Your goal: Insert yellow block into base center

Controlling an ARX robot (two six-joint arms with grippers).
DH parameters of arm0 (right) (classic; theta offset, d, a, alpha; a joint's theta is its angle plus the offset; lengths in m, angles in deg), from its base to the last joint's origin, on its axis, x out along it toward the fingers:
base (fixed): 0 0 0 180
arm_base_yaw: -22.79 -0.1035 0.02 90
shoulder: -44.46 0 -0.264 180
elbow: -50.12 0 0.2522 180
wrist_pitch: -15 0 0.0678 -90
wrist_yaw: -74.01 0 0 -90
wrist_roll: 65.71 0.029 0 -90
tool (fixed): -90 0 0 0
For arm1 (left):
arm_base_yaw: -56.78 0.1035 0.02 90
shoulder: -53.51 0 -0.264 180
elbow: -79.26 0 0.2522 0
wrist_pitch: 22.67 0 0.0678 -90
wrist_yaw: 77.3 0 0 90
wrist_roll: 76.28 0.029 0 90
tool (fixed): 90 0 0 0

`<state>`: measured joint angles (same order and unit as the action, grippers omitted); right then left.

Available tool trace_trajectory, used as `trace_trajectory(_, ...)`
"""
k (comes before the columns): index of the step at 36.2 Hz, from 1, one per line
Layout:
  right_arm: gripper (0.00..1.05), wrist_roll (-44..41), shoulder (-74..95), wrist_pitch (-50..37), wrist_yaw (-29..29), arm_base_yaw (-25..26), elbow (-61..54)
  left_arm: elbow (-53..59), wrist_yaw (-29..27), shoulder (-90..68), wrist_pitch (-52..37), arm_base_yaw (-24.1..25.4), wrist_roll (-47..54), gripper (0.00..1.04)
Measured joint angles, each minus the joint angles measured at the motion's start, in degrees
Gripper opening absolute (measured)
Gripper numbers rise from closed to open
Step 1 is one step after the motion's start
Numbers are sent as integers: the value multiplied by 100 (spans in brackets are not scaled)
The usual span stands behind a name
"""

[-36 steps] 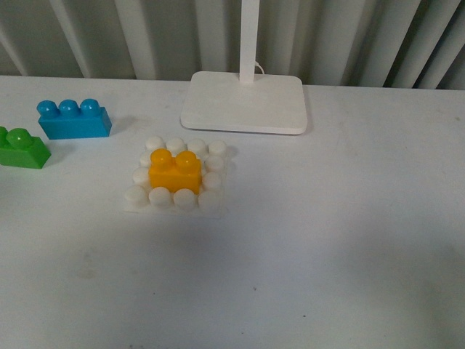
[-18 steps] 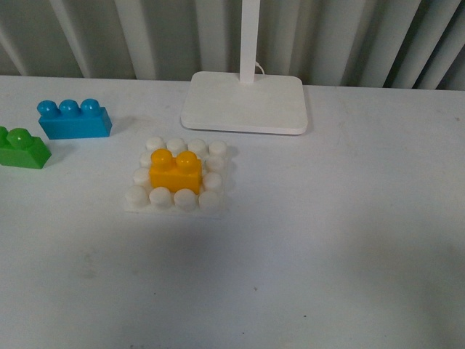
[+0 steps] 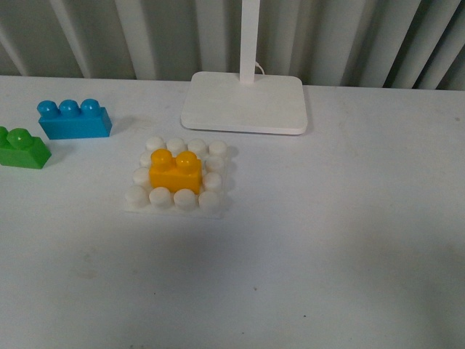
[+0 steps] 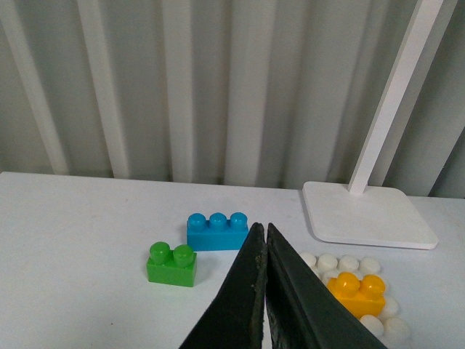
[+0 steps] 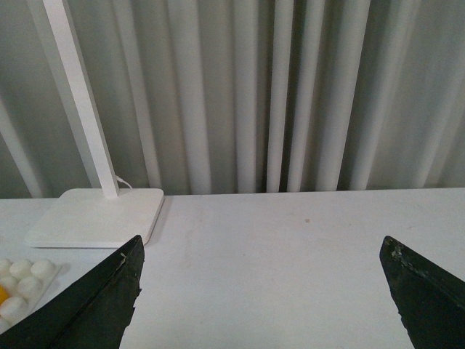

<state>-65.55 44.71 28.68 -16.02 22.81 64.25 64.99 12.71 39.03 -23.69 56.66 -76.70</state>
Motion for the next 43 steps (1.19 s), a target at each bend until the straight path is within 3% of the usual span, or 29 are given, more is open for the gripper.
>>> trace_trajectory(12,95,0,0,0,0,0,0,-2,-2,481,470,0,0,4)
trace_trajectory(16,95,0,0,0,2,0,0,-2,-4,1268,1412,0,0,4)
trace_trajectory(32,95,0,0,0,-2,0,0,-2,-2,1421,1467,0,0,4)
trace_trajectory(36,95,0,-2,0,0,0,0,-2,-2,1421,1467,0,0,18)
trace_trajectory(43,95,0,-2,0,0,0,0,-2,-2,1421,1467,0,0,58)
